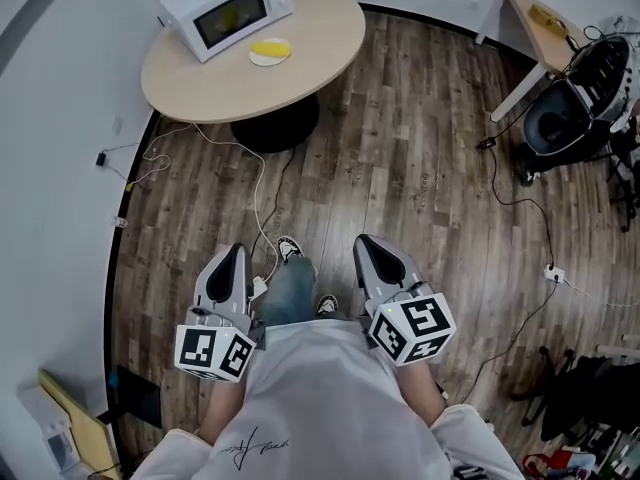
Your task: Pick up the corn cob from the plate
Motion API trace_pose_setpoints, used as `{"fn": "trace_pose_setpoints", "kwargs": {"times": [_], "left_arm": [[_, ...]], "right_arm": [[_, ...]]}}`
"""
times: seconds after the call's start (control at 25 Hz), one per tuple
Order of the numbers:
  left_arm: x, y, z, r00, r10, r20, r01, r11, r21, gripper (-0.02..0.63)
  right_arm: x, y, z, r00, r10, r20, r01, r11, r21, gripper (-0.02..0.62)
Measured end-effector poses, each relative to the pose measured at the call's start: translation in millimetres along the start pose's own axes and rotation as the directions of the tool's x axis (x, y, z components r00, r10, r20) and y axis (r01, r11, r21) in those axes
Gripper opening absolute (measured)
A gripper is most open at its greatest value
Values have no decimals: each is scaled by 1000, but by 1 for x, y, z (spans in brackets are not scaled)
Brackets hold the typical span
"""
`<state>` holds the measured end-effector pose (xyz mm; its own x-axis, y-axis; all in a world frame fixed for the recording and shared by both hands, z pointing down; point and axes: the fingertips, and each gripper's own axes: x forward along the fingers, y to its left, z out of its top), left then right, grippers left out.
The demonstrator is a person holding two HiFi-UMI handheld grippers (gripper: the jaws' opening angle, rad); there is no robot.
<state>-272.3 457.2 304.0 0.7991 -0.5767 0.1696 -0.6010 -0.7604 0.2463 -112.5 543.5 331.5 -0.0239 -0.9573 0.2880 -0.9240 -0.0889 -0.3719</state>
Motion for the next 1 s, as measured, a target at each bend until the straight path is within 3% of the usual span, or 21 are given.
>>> {"fn": "trace_pose_setpoints", "kwargs": {"times": [0.28, 1.0], "left_arm": [[35, 10, 1, 1000, -4, -14, 4, 1000, -11, -6], [174, 89, 62, 999, -23, -45, 25, 999, 35, -6]], "right_arm": [[30, -20, 11, 1000, -7, -16, 7, 1000, 1, 11], [176, -57, 86, 1000, -19, -5, 19, 1000, 10, 11]]}}
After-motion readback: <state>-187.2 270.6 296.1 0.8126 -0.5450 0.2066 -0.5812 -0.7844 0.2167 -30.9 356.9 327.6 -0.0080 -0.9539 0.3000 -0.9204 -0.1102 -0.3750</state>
